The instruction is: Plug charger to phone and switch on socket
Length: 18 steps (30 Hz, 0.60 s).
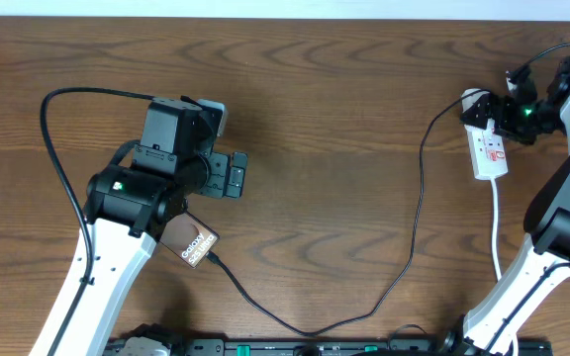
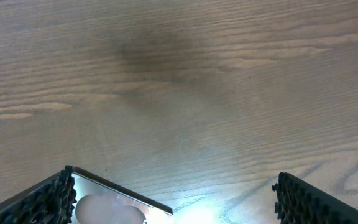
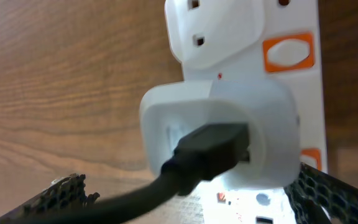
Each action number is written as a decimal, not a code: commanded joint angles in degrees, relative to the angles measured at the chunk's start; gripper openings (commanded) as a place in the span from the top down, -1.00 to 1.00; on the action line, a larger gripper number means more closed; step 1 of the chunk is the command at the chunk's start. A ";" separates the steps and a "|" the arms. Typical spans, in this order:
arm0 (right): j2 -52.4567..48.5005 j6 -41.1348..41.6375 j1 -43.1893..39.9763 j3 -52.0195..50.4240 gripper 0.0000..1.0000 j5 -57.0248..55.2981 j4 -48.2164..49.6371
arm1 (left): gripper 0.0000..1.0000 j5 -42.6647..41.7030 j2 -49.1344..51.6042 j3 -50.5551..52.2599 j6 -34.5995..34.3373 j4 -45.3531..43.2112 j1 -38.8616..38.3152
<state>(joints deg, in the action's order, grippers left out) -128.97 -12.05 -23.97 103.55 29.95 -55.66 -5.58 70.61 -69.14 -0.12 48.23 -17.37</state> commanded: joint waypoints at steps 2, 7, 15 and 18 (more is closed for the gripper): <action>-1.46 0.70 2.32 -3.56 -0.99 3.02 2.67 | -0.98 1.16 -0.63 -1.33 0.52 0.20 -0.13; -1.49 0.70 2.69 -5.57 -0.99 3.02 4.90 | -0.98 1.16 -0.63 -1.33 0.52 0.20 -0.13; -1.49 0.90 2.69 -5.79 -0.99 2.95 3.93 | -0.98 1.16 -0.63 -1.33 0.52 0.20 -0.13; -1.49 0.90 2.62 -5.79 -0.99 2.40 3.65 | -0.98 1.16 -0.63 -1.33 0.52 0.20 -0.13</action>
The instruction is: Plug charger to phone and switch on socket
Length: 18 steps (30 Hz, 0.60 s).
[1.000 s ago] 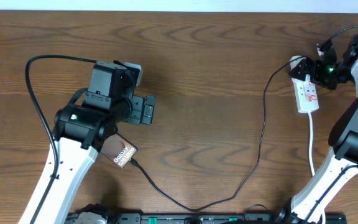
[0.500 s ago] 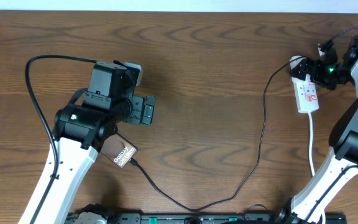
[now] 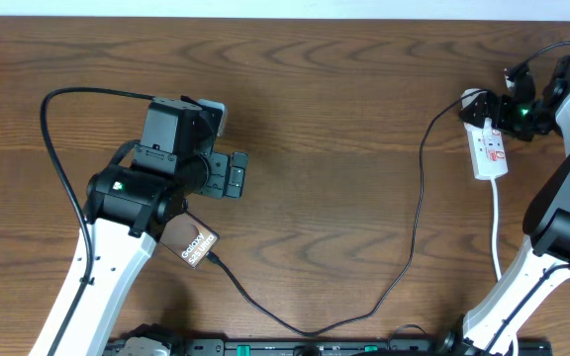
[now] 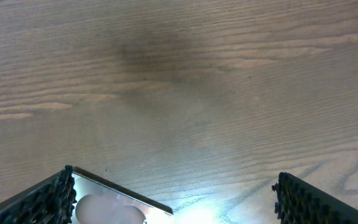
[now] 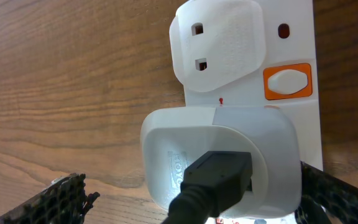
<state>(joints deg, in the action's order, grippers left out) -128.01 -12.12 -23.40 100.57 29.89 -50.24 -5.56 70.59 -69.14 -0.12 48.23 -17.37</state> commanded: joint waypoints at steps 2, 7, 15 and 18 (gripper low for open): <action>-2.45 2.01 2.05 -2.75 -0.99 1.75 -1.68 | -0.98 1.14 -0.61 -1.33 0.52 0.20 -0.13; -2.43 3.30 1.84 -0.79 -0.99 1.51 -2.29 | -0.98 1.14 -0.61 -1.33 0.52 0.20 -0.13; -2.43 3.34 1.75 0.90 -0.99 1.14 -3.32 | -0.98 1.14 -0.61 -1.33 0.52 0.20 -0.13; -2.43 3.34 1.68 1.16 -0.98 0.22 -3.17 | -0.98 1.14 -0.61 -1.33 0.52 0.20 -0.13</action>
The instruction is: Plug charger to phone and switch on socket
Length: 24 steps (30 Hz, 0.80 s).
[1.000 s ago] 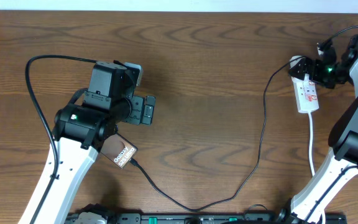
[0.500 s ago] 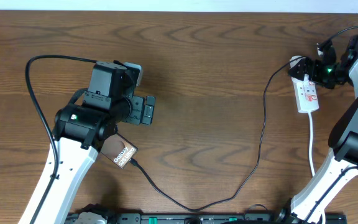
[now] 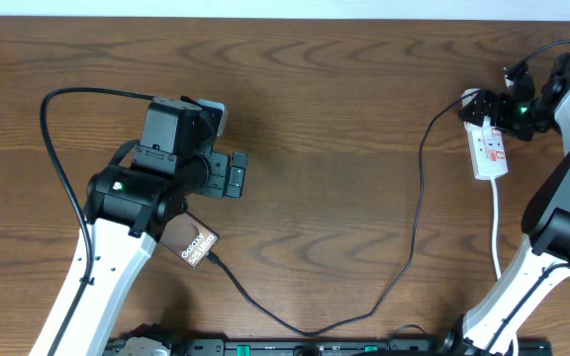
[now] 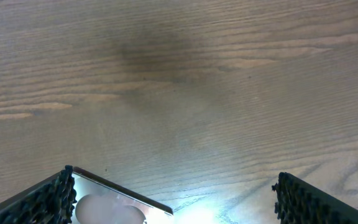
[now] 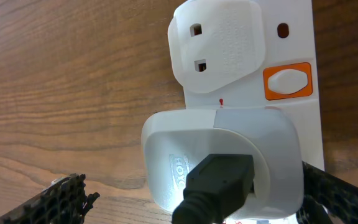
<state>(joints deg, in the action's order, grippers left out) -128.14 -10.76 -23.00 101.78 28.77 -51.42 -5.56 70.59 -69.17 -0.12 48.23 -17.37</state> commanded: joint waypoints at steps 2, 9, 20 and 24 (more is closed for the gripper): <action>-2.29 2.40 1.27 0.81 -0.99 -1.11 -2.19 | -0.98 1.14 -0.61 -1.31 0.52 0.20 -0.13; -2.29 2.58 1.25 4.90 -0.98 -3.72 -4.04 | -0.98 1.14 -0.61 -1.31 0.52 0.17 -0.13; -2.29 2.60 1.25 5.97 -0.98 -6.14 -5.51 | -0.98 1.14 -0.61 -1.31 0.52 0.20 -0.13; -2.29 2.60 1.25 5.95 -0.98 -5.31 -6.10 | -0.98 1.14 -0.61 -1.31 0.52 0.20 -0.13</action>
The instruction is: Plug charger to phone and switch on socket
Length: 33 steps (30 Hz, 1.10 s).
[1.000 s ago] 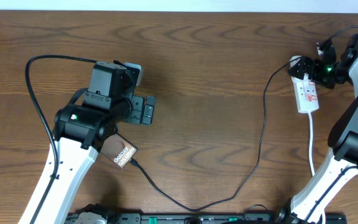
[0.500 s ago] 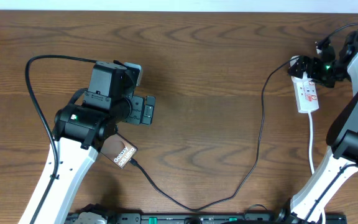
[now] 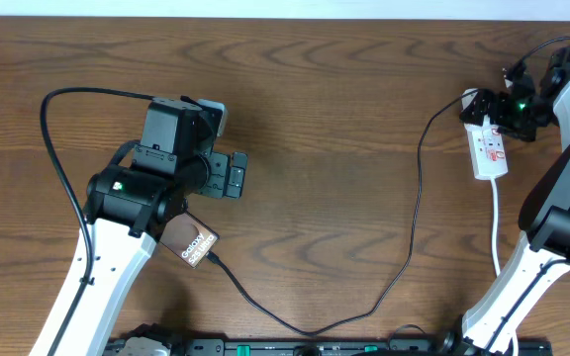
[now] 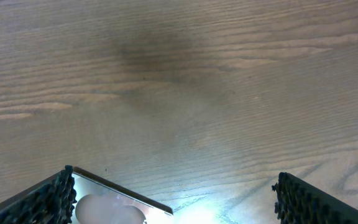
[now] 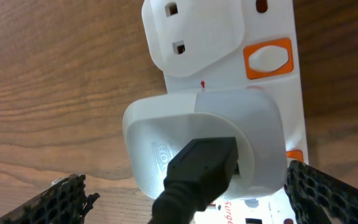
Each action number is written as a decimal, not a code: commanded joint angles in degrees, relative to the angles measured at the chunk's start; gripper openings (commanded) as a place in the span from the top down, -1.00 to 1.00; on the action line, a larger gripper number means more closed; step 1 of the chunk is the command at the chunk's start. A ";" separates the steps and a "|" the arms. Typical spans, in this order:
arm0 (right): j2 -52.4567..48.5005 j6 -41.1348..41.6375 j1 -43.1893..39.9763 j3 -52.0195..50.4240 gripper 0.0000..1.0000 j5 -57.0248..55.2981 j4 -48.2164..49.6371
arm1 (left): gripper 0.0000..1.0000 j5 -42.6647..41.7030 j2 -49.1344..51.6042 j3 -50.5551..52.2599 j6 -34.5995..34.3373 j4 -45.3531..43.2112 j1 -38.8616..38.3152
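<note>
The brown phone (image 3: 194,240) lies on the table with the black cable (image 3: 419,218) plugged into its lower end. Its shiny corner (image 4: 114,199) shows beside my left gripper (image 4: 174,210), which hangs open just above it. The cable runs to a white charger adapter (image 5: 201,140) seated in the white power strip (image 3: 487,148). An orange switch (image 5: 267,57) sits beside the free upper socket, and the edge of a second orange switch (image 5: 296,157) shows beside the adapter. My right gripper (image 5: 191,202) is open, its fingers on either side of the adapter.
The wooden table (image 3: 315,109) stretches between the two arms. A black cable (image 3: 62,148) loops at the far left by the left arm. The strip's white lead (image 3: 496,222) runs down toward the front edge. A black rail (image 3: 315,346) lies along the front.
In the right wrist view the strip and adapter now sit further left and a little higher, and the edge of the orange switch beside the adapter has come into view. The left arm is unchanged.
At first my right gripper was close over the adapter, which filled its view. Then the gripper stood further back, with the free upper socket and its orange switch in full view. It kept that place, and has now shifted slightly sideways. The left gripper stayed open over the phone throughout.
</note>
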<state>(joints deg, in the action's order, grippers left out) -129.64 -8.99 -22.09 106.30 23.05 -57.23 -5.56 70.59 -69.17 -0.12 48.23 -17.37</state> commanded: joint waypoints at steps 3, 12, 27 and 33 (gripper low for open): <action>-0.79 0.81 0.35 1.42 -0.99 3.45 -0.31 | -0.98 1.14 -0.61 -1.31 0.52 0.20 -0.13; -0.79 1.29 0.81 0.87 -0.99 6.08 0.02 | -0.98 1.14 -0.61 -1.31 0.52 0.20 -0.13; -0.81 1.70 1.14 -0.90 -0.98 9.94 -0.26 | -0.98 1.14 -0.61 -1.31 0.52 0.20 -0.13; -0.81 1.70 1.42 -1.51 -0.99 9.97 -0.37 | -0.98 1.14 -0.61 -1.31 0.52 0.17 -0.13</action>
<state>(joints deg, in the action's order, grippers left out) -129.69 -7.94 -22.22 106.28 26.33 -57.10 -5.58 70.59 -69.17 -0.12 48.23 -17.37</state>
